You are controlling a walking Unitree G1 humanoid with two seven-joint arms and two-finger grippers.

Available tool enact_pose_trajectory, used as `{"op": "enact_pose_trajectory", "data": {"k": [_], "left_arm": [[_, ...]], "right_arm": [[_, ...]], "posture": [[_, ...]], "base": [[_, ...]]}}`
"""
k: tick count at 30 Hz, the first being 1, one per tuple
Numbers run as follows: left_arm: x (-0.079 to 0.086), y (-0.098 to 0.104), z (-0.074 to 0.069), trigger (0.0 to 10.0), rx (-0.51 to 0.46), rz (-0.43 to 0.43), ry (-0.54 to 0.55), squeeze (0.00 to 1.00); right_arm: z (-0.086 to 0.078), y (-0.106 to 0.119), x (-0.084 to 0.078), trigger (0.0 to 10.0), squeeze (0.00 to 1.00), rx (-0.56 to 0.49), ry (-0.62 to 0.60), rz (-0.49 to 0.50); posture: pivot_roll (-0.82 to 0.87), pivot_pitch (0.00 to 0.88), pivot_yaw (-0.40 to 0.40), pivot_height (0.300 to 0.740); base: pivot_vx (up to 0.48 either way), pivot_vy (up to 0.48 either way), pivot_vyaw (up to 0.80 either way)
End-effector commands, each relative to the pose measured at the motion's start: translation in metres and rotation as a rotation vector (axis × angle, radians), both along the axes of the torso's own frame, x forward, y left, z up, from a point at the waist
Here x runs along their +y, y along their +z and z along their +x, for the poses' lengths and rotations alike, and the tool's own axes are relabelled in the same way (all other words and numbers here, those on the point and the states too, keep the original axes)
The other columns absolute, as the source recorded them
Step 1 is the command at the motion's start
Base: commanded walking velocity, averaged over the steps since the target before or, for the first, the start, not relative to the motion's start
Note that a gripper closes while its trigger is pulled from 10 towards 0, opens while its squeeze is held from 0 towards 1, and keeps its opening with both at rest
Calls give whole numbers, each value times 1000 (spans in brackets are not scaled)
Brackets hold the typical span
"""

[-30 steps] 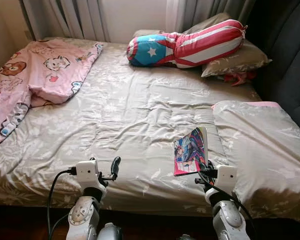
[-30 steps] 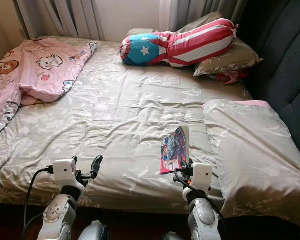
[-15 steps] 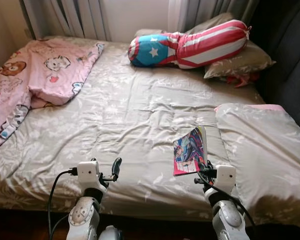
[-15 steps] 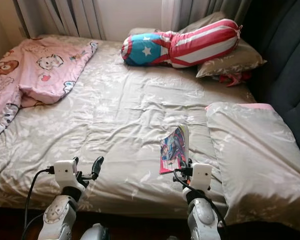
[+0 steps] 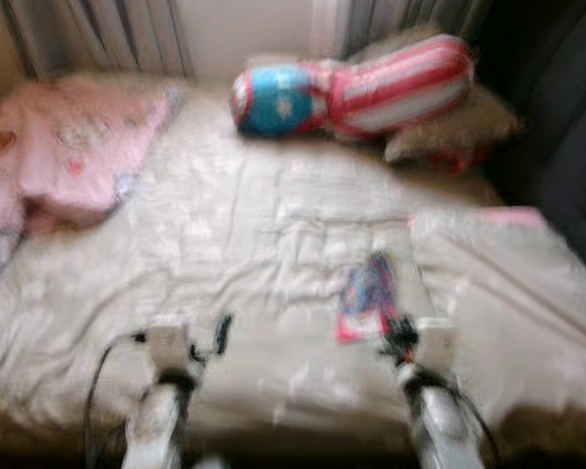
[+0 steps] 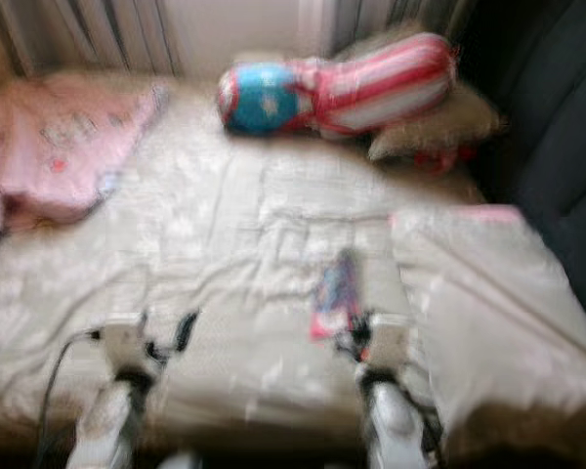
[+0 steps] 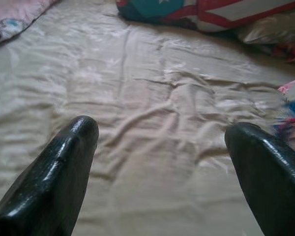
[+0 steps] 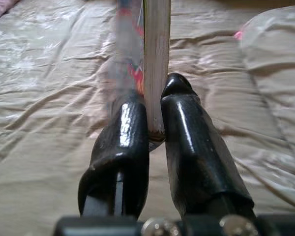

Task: Clean up the room

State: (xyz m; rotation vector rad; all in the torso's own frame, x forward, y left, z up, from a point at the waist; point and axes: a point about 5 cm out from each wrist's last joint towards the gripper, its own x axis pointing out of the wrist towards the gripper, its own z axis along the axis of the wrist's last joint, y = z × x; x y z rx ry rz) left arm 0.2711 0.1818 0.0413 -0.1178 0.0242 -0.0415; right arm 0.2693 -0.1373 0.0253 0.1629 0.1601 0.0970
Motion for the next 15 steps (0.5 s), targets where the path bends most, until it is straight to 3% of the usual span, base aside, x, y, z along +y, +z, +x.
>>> {"op": "enact_pose_trajectory", "data": {"k": [1, 4, 8, 12, 15], "left_arm": [[-9, -4, -2, 10000, 16, -18, -19, 0], [-8, -3, -2, 10000, 14, -16, -14, 0], [-7, -3, -5, 10000, 16, -11, -11, 0], [-7, -4, -11, 10000, 20, -9, -8, 0], [-5, -4, -14, 10000, 18, -7, -2, 0]], "right_arm": [[2, 6, -14, 10000, 0, -31, -40, -18], [3, 4, -12, 10000, 0, -9, -19, 26], [6, -11, -15, 10000, 0, 118, -53, 281], [13, -16, -12, 10000, 0, 185, 60, 312], [20, -14, -12, 10000, 0, 203, 77, 360]], "posture": [[-86, 86, -75, 662], [-86, 92, -75, 662], [-86, 112, -63, 662], [-73, 135, -66, 662], [-63, 158, -66, 662]], "base": [[356, 0, 0], [0, 0, 0], [0, 0, 0], [0, 0, 0], [0, 0, 0]]}}
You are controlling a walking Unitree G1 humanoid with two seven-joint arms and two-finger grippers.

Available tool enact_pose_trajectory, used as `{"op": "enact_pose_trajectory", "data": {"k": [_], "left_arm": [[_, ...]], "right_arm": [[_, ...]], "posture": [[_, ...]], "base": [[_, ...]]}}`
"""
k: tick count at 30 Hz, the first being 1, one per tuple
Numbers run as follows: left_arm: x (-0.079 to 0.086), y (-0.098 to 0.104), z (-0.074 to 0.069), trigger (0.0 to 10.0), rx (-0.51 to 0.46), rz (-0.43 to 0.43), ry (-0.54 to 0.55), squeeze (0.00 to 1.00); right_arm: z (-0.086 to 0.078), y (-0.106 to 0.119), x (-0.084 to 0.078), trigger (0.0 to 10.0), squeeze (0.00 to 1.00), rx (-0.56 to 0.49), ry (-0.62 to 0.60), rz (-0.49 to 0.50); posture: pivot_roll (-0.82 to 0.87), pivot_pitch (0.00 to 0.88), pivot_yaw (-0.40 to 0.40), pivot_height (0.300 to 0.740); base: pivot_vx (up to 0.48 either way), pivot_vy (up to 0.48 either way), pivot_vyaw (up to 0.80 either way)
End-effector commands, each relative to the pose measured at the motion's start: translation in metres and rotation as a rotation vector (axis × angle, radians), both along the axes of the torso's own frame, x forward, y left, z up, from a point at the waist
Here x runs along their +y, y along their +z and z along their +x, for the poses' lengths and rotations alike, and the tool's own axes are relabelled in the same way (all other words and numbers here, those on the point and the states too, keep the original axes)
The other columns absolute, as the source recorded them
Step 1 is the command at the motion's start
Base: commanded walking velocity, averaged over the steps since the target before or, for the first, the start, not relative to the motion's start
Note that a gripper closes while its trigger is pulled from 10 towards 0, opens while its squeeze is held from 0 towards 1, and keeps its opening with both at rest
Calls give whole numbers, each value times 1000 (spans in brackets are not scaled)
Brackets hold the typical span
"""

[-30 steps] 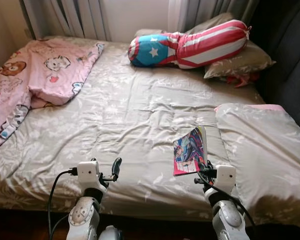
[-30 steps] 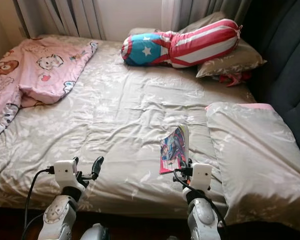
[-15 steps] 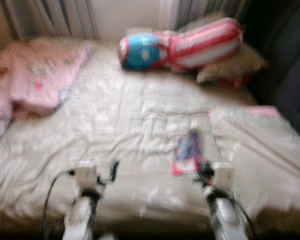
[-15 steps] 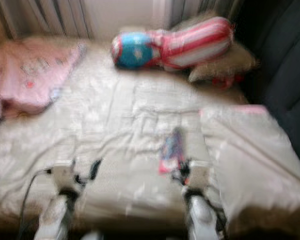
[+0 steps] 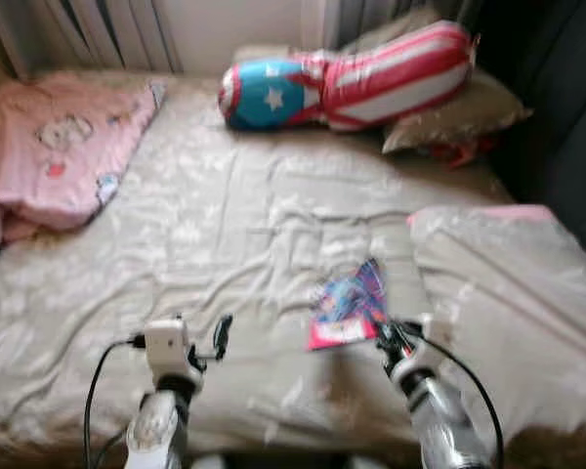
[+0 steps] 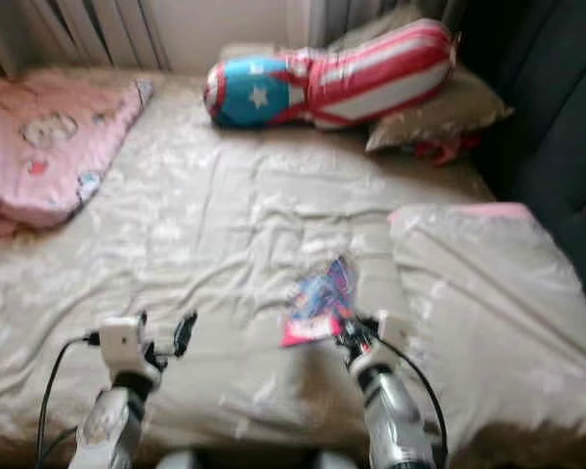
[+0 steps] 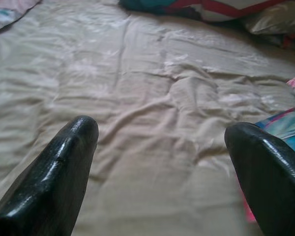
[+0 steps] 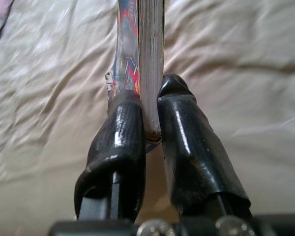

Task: Clean up the room

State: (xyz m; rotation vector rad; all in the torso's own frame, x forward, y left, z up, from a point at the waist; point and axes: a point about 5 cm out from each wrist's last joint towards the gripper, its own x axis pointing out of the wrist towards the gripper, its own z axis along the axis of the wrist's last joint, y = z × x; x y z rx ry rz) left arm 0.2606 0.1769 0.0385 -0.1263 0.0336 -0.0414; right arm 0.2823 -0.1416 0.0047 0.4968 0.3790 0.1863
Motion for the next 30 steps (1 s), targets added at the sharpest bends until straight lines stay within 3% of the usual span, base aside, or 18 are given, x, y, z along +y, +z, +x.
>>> {"op": "enact_pose_trajectory", "data": {"k": [1, 4, 6, 12, 19, 23, 30], "left_arm": [[0, -1, -3, 10000, 9, 2, -2, 0], [4, 0, -8, 10000, 8, 8, 7, 0], [6, 2, -13, 10000, 6, 13, 12, 0], [13, 4, -24, 10000, 19, 35, 15, 0], [18, 9, -35, 10000, 36, 56, 8, 0], [17, 11, -42, 10000, 53, 60, 1, 0], [17, 11, -47, 10000, 75, 61, -1, 0]], "right_arm": [[7, 7, -7, 10000, 0, -23, -12, 31], [20, 15, -3, 10000, 0, -13, 21, 169], [27, 18, 0, 10000, 0, -18, 59, 185], [39, 25, -14, 10000, 0, 8, -101, 288], [35, 16, -21, 10000, 0, 73, -81, 193], [27, 7, -35, 10000, 0, 130, -116, 117], [23, 4, -44, 10000, 0, 155, -68, 42]], "posture": [[-63, 158, -66, 662], [-40, 183, -61, 662], [-21, 197, -57, 662], [10, 226, -37, 662], [30, 256, -12, 662], [40, 275, 1, 662], [39, 288, 7, 662]], "base": [[0, 0, 0], [0, 0, 0], [0, 0, 0], [0, 0, 0], [0, 0, 0], [0, 0, 0], [0, 0, 0]]}}
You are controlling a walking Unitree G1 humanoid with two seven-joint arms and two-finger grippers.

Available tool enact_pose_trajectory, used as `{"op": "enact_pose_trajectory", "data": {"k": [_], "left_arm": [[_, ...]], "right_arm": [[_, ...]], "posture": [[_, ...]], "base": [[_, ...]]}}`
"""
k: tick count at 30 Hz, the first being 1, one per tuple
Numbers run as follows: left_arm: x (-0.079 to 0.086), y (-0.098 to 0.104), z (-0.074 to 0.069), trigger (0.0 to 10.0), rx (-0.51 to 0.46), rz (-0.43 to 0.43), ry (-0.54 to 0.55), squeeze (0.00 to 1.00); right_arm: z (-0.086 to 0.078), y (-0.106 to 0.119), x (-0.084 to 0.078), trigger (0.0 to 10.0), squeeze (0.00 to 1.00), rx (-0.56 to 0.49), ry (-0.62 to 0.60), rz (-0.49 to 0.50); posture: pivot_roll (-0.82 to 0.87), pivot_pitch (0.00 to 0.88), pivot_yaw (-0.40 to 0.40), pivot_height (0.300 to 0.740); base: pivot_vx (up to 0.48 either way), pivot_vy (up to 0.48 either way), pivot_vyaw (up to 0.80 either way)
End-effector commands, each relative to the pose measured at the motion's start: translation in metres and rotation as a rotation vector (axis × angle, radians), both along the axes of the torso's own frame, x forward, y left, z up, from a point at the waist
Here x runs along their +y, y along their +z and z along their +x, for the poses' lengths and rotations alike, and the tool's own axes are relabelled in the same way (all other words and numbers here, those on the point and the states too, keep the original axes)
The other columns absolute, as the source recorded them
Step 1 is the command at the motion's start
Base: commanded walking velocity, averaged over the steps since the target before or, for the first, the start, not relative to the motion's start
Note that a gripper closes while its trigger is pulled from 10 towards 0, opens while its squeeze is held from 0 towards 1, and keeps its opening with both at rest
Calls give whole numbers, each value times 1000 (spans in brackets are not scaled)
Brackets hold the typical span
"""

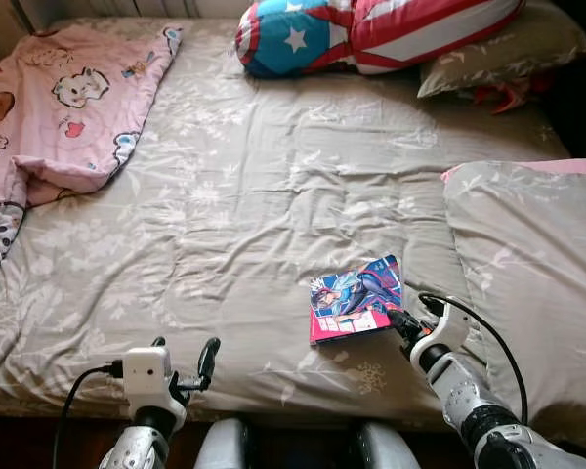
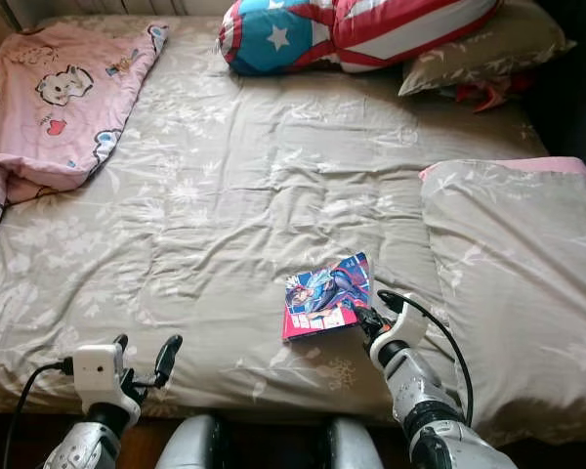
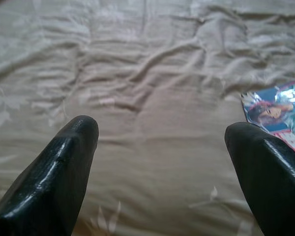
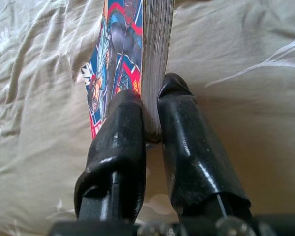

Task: Clean up the room

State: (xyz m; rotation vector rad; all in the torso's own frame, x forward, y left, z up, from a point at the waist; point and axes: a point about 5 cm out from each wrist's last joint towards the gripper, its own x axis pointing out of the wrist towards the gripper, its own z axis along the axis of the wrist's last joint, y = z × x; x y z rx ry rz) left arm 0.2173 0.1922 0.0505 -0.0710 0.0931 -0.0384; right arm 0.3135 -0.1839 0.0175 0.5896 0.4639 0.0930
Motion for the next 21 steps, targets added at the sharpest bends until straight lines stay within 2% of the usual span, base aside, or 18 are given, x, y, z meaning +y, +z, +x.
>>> {"op": "enact_pose_trajectory", "data": {"k": [1, 9, 14, 15, 16, 17, 18, 19, 21], "left_arm": [[2, -1, -4, 10000, 19, 5, 0, 0], [1, 1, -6, 10000, 32, 5, -5, 0], [1, 1, -6, 10000, 37, 5, -7, 0], [1, 1, -6, 10000, 38, 6, -7, 0], [1, 1, -6, 10000, 39, 7, -7, 0], [2, 0, -6, 10000, 40, 7, -6, 0], [2, 0, -6, 10000, 41, 7, -5, 0], [3, 0, -6, 10000, 43, 9, -4, 0], [4, 0, -6, 10000, 47, 10, -3, 0]], "right_arm": [[-11, -11, -5, 10000, 0, 57, 42, -55], [-17, -15, -17, 10000, 0, 85, 38, -90], [-21, -20, -16, 10000, 0, 97, 39, -79], [-23, -21, -16, 10000, 224, 99, 44, -81], [-24, -22, -16, 10000, 329, 103, 44, -88], [-24, -22, -16, 10000, 722, 104, 34, -84], [-24, -22, -17, 10000, 722, 105, 27, -81], [-25, -23, -18, 10000, 906, 106, 18, -80], [-25, -23, -20, 10000, 894, 107, 13, -84]], "posture": [[39, 288, 7, 662], [38, 289, 10, 662], [39, 291, 13, 662], [41, 291, 13, 662], [41, 291, 13, 662], [41, 291, 13, 662], [41, 291, 13, 662], [42, 292, 16, 662], [42, 292, 16, 662]], "base": [[0, 0, 0], [0, 0, 0], [0, 0, 0], [0, 0, 0], [0, 0, 0], [0, 0, 0], [0, 0, 0], [0, 0, 0], [0, 0, 0]]}}
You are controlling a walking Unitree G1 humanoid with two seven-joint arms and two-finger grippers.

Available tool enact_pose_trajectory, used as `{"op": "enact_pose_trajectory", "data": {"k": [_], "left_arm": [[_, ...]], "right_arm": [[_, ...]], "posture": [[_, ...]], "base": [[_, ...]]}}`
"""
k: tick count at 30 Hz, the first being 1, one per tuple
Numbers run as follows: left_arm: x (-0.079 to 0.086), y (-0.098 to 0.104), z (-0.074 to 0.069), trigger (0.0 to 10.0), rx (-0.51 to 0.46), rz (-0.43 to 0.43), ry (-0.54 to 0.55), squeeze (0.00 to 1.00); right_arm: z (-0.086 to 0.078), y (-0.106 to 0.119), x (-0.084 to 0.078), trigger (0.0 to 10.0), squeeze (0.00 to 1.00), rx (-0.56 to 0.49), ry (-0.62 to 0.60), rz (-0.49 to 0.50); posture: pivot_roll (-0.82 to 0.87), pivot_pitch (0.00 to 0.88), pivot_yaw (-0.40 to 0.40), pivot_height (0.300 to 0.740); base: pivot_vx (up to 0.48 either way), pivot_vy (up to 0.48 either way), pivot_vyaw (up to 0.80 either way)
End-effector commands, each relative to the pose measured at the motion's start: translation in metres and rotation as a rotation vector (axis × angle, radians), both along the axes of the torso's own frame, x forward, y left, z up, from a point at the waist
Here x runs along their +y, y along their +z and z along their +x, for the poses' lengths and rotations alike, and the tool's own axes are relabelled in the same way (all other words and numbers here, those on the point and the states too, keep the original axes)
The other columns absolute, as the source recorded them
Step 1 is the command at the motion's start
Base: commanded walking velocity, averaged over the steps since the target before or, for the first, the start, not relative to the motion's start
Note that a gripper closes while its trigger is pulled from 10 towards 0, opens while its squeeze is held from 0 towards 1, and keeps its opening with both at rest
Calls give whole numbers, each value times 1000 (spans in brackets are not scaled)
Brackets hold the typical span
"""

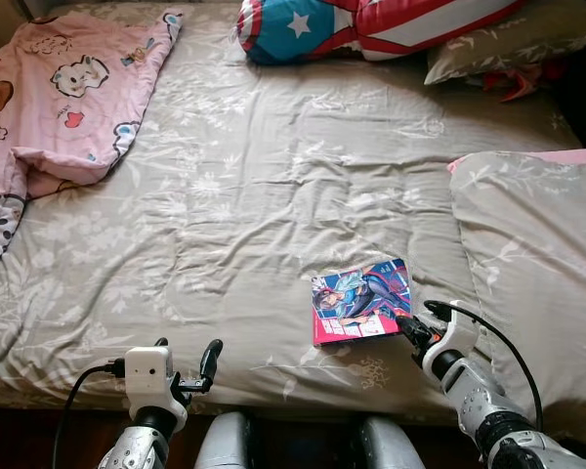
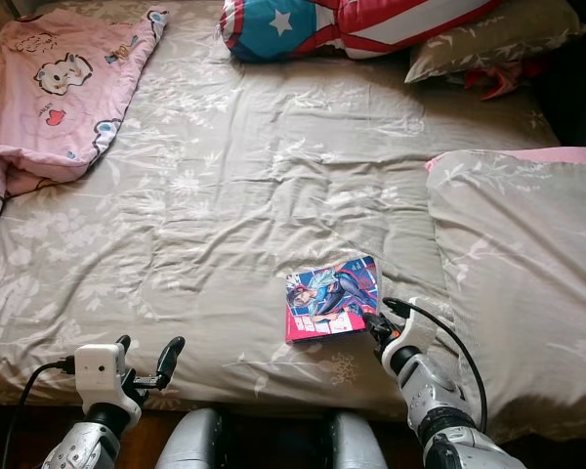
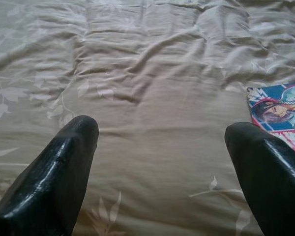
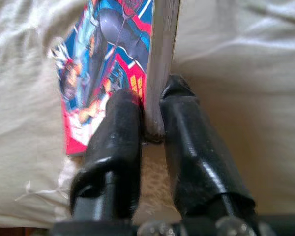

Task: Clean up the room

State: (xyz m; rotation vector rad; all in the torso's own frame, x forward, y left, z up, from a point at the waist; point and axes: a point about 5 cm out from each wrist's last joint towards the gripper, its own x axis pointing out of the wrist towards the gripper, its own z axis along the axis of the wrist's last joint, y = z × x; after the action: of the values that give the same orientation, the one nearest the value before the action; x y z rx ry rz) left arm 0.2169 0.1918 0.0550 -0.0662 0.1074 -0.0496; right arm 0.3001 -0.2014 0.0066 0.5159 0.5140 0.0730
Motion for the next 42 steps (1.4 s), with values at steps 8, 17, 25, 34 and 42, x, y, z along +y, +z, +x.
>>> {"op": "enact_pose_trajectory", "data": {"k": [8, 17, 25, 34, 42], "left_arm": [[3, -7, -4, 10000, 35, 1, 3, 0], [4, -12, 2, 10000, 42, -5, 0, 0], [4, -37, 14, 10000, 122, -31, 32, 0], [3, -63, 24, 10000, 226, -9, 0, 0], [7, -94, 13, 10000, 424, 6, 33, 0]], "right_arm": [[-16, -11, -31, 10000, 0, 90, -138, -103], [-25, -12, -53, 10000, 0, 91, -230, -213], [-44, -34, -20, 10000, 0, 70, -141, -252], [-76, -61, 11, 10000, 0, 134, -70, -303], [-92, -74, 25, 10000, 0, 229, 5, -320]], "posture": [[39, 283, 18, 662], [25, 254, 16, 662], [-22, 187, -2, 662], [-54, 97, -9, 682], [-73, 27, -24, 732]], "base": [[0, 0, 0], [0, 0, 0], [0, 0, 0], [0, 0, 0], [0, 0, 0]]}}
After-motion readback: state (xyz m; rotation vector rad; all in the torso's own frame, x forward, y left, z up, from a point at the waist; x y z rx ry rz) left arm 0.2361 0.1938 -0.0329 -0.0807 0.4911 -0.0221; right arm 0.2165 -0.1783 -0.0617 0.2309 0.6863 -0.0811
